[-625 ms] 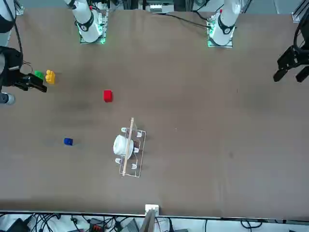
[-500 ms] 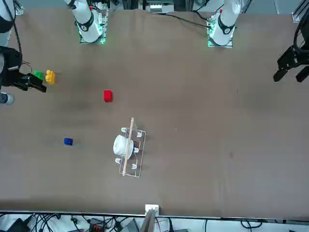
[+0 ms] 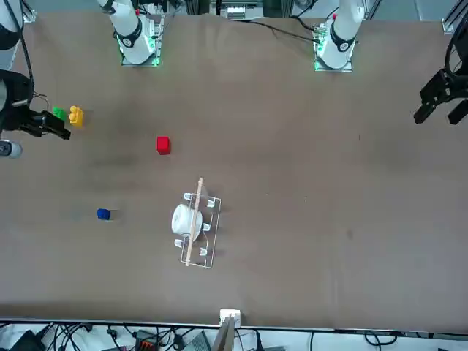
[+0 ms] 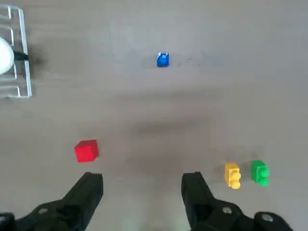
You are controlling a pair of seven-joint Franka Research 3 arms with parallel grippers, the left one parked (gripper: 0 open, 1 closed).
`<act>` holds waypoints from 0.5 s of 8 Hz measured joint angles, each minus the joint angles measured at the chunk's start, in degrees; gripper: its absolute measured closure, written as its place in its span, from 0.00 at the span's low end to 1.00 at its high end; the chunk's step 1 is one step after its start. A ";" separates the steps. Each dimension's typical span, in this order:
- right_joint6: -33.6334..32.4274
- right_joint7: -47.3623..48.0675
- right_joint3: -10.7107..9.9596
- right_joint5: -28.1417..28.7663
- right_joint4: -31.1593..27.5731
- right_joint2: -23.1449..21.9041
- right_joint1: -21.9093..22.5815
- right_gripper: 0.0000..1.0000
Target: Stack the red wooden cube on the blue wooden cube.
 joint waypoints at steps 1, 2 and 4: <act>-1.98 0.01 0.04 -0.01 -0.09 0.69 0.08 0.00; -4.12 0.01 0.04 -0.02 -0.15 1.49 0.09 0.00; -5.35 0.04 0.12 0.09 -1.60 2.22 0.27 0.00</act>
